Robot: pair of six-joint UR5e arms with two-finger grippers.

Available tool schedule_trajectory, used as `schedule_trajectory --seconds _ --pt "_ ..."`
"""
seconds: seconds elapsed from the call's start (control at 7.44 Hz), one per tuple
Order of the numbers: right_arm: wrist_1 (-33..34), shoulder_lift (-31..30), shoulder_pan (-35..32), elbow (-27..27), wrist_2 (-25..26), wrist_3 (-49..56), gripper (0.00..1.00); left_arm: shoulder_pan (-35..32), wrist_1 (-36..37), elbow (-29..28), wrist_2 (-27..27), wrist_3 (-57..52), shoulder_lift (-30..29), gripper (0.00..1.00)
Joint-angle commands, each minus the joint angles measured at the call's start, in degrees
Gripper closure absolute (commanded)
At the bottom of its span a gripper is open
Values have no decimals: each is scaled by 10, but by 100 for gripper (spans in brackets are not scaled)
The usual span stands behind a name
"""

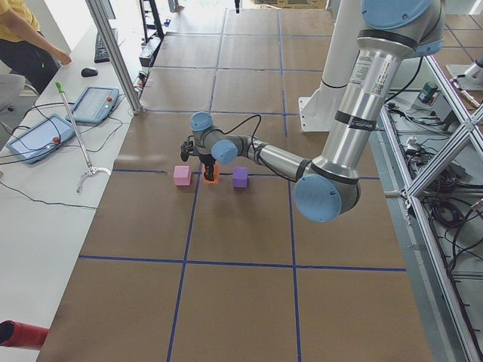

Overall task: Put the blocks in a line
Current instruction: 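Carry the orange cube toward the pink cube, between pink and purple cubes, then lower the orange cube onto the table and open the left gripper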

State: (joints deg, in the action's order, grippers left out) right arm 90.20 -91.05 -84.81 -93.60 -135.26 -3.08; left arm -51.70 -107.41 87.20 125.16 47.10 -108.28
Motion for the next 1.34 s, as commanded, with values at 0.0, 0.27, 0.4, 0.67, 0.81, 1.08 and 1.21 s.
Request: schedule_trajectory --seconds 0.0,0.27,0.4,0.67,0.81,1.08,1.21 --pt "0 0 0 0 0 0 0 5 -1 -6 0 4 0 78" --pt "0 0 0 0 0 0 0 5 -8 -13 1 4 -1 76" --pt "0 0 0 0 0 0 0 5 -9 -13 2 5 -1 75" --pt "1 0 0 0 0 0 0 6 -12 -17 2 5 -3 75" --pt "0 0 0 0 0 0 0 6 -13 -18 2 5 -3 75" --pt "0 0 0 0 0 0 0 6 -24 -23 2 12 -4 75" --pt "1 0 0 0 0 0 0 5 -25 -23 3 16 -4 75"
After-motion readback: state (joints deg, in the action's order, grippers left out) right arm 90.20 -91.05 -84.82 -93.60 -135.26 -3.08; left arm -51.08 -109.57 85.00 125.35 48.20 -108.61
